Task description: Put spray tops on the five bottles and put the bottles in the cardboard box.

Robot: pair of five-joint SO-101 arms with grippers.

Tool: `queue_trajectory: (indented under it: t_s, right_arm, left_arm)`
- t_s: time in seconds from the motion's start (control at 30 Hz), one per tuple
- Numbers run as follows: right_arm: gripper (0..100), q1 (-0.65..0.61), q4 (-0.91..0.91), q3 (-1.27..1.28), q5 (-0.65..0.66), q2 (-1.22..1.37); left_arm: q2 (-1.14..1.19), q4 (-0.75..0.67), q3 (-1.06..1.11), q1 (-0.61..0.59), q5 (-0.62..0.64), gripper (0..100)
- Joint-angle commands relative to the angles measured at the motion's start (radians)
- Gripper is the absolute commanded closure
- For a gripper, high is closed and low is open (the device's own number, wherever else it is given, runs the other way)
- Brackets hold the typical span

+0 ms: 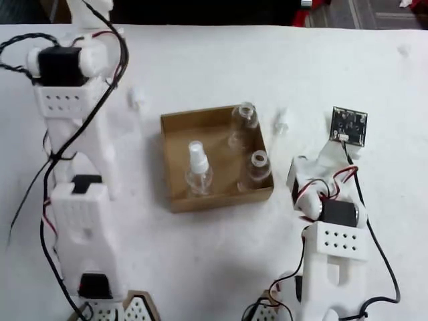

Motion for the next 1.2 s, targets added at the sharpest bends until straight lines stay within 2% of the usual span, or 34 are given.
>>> queue_trajectory:
  t_s: [0.0, 0.17, 0.27, 0.4, 0.47, 0.6, 0.73, 0.8, 0.9, 1.03, 1.17]
  right_arm:
    - [78.9, -0.005, -0.018, -0.005, 0.002, -0.010]
    - [78.9, -0.005, -0.018, -0.005, 0.002, -0.010]
    - [78.9, -0.005, -0.018, -0.002, 0.002, -0.010]
    - [78.9, -0.005, -0.056, 0.025, 0.002, -0.018]
    - [78.9, -0.005, -0.077, 0.038, 0.002, -0.019]
    - [78.9, -0.005, -0.082, 0.040, 0.003, -0.019]
    - [78.9, -0.005, -0.082, 0.040, 0.003, -0.019]
    - [78.9, -0.010, -0.082, 0.040, 0.015, -0.019]
    - [78.9, -0.015, -0.090, 0.041, 0.078, -0.012]
    - [78.9, -0.024, -0.110, 0.068, 0.092, -0.019]
    - [78.9, -0.024, -0.110, 0.068, 0.092, -0.019]
  left_arm:
    - [-0.257, 0.005, 0.199, 0.050, -0.006, 98]
    - [-0.604, -0.008, 0.597, 0.125, -0.009, 98]
    - [-0.765, -0.114, 0.824, 0.119, -0.012, 98]
    - [-0.883, -0.328, 1.083, -0.087, -0.012, 98]
    - [-0.906, -0.388, 1.180, -0.219, -0.014, 98]
    - [-0.918, -0.367, 1.300, -0.433, -0.149, 91]
    - [-0.912, -0.350, 1.407, -0.685, -0.224, 91]
    - [-0.912, -0.348, 1.481, -0.774, -0.264, 91]
    - [-0.912, -0.356, 1.643, -0.794, -0.359, 91]
    - [-0.918, -0.436, 1.846, -0.796, -0.509, 91]
    - [-0.920, -0.391, 1.942, -0.797, -0.698, 91]
